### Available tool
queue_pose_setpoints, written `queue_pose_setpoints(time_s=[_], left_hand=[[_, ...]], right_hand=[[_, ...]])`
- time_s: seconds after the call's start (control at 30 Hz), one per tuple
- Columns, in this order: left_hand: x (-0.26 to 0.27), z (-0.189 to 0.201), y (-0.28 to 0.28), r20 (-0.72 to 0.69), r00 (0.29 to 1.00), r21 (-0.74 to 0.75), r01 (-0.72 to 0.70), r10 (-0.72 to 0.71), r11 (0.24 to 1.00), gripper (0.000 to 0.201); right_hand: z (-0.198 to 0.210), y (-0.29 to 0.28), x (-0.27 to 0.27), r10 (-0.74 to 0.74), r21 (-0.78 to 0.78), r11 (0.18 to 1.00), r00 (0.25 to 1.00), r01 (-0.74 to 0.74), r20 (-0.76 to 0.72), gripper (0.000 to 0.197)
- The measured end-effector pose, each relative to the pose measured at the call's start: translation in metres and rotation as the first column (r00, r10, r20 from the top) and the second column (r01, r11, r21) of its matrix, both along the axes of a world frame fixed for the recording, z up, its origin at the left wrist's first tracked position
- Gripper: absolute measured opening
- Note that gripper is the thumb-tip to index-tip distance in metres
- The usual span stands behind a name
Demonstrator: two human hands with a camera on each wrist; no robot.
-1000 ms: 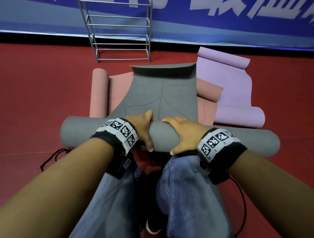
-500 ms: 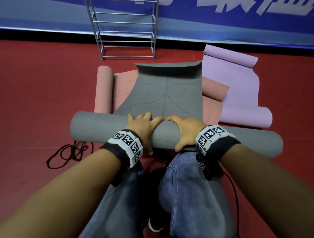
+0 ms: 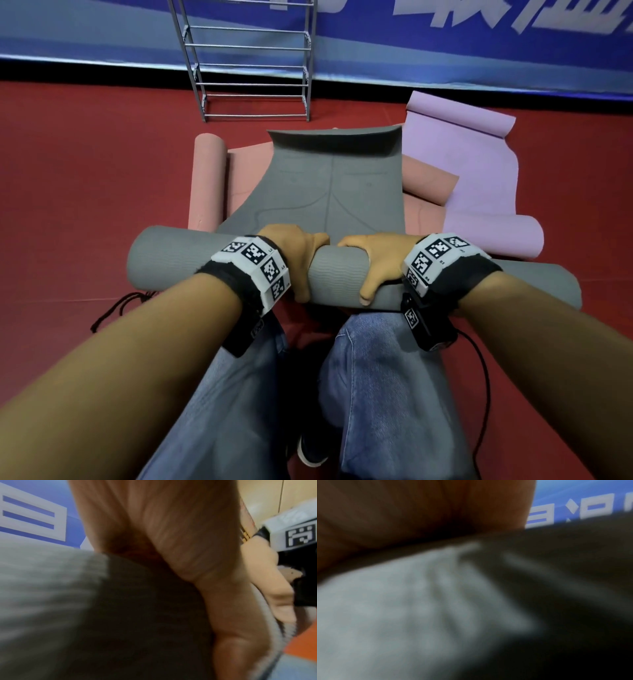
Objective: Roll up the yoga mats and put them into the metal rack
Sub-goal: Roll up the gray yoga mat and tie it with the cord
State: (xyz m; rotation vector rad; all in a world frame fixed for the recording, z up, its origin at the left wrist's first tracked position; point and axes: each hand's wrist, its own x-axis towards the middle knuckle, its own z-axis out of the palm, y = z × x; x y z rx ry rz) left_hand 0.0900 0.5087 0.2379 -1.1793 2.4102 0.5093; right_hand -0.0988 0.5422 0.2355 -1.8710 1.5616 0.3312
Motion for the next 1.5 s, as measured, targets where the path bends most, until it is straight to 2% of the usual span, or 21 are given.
queue_pose_setpoints(time_s=[0.07, 0.13, 0.2, 0.3, 0.4, 0.5, 0.63, 0.73, 0.8, 0.87, 0.93, 1.03, 1.17, 1.3, 1.4, 1.5], left_hand=[[-0.001, 0.008, -0.007, -0.015, 1.000, 0.134, -0.015, 0.017, 0.991, 0.069], [-0.002, 0.011, -0.008, -0.029, 0.999, 0.197, -0.035, 0.042, 0.980, 0.071], [-0.003, 0.009, -0.005, -0.039, 0.997, 0.232, -0.058, 0.069, 0.971, 0.073], [-0.003, 0.007, -0.004, -0.050, 0.994, 0.247, -0.085, 0.101, 0.965, 0.078], [-0.001, 0.004, -0.010, -0.091, 0.983, 0.302, -0.124, 0.159, 0.945, 0.080], [-0.001, -0.003, -0.017, -0.078, 0.983, 0.422, -0.117, 0.164, 0.899, 0.078], [0.001, -0.010, -0.012, -0.093, 0.977, 0.333, -0.152, 0.193, 0.930, 0.098], [0.002, -0.011, -0.001, -0.061, 0.994, 0.092, -0.081, 0.086, 0.992, 0.103], [0.001, -0.010, 0.011, 0.012, 0.999, -0.069, -0.049, 0.050, 0.996, 0.104], [0.000, -0.013, 0.023, 0.074, 0.997, -0.144, -0.025, 0.036, 0.989, 0.113], [0.001, -0.017, 0.027, 0.073, 0.996, -0.176, -0.029, 0.043, 0.984, 0.118], [0.002, -0.020, 0.022, 0.031, 0.997, -0.174, -0.064, 0.070, 0.983, 0.108], [-0.003, -0.016, 0.010, 0.037, 0.995, -0.093, -0.093, 0.097, 0.991, 0.097], [-0.005, -0.013, -0.010, 0.013, 0.993, 0.070, -0.118, 0.117, 0.991, 0.097], [-0.004, -0.019, -0.020, -0.006, 0.991, 0.132, -0.134, 0.136, 0.982, 0.101], [-0.003, -0.021, -0.020, 0.001, 0.992, 0.117, -0.123, 0.123, 0.985, 0.103]], right_hand=[[0.004, -0.001, -0.005, -0.030, 0.105, 0.994, 0.998, 0.024, 0.063, 0.080], [0.005, 0.002, -0.006, -0.065, 0.148, 0.988, 0.992, 0.048, 0.111, 0.083], [0.003, 0.007, -0.005, -0.071, 0.125, 0.990, 0.991, 0.056, 0.113, 0.091], [0.002, 0.015, -0.003, -0.036, 0.008, 0.999, 0.996, 0.035, 0.086, 0.103], [-0.001, 0.024, 0.002, 0.073, -0.152, 0.985, 0.995, -0.083, -0.072, 0.124], [-0.008, 0.033, 0.012, 0.082, -0.245, 0.959, 0.967, -0.143, -0.243, 0.134], [-0.017, 0.034, 0.014, 0.034, -0.279, 0.955, 0.970, -0.102, -0.241, 0.126], [-0.020, 0.032, 0.012, 0.021, -0.299, 0.950, 0.977, -0.085, -0.212, 0.118], [-0.021, 0.028, 0.010, 0.014, -0.297, 0.953, 0.983, -0.068, -0.181, 0.114], [-0.020, 0.021, 0.008, 0.016, -0.264, 0.963, 0.992, -0.049, -0.127, 0.114], [-0.018, 0.013, 0.007, 0.022, -0.215, 0.976, 0.996, -0.039, -0.082, 0.115], [-0.018, 0.009, 0.007, 0.017, -0.192, 0.981, 0.997, -0.031, -0.074, 0.116], [-0.023, 0.014, 0.008, 0.014, -0.290, 0.956, 0.992, -0.051, -0.129, 0.115], [-0.028, 0.022, 0.009, 0.006, -0.317, 0.946, 0.978, -0.073, -0.207, 0.124], [-0.032, 0.022, 0.011, -0.001, -0.332, 0.939, 0.967, -0.087, -0.255, 0.132], [-0.034, 0.019, 0.012, -0.016, -0.343, 0.936, 0.964, -0.079, -0.265, 0.122]])
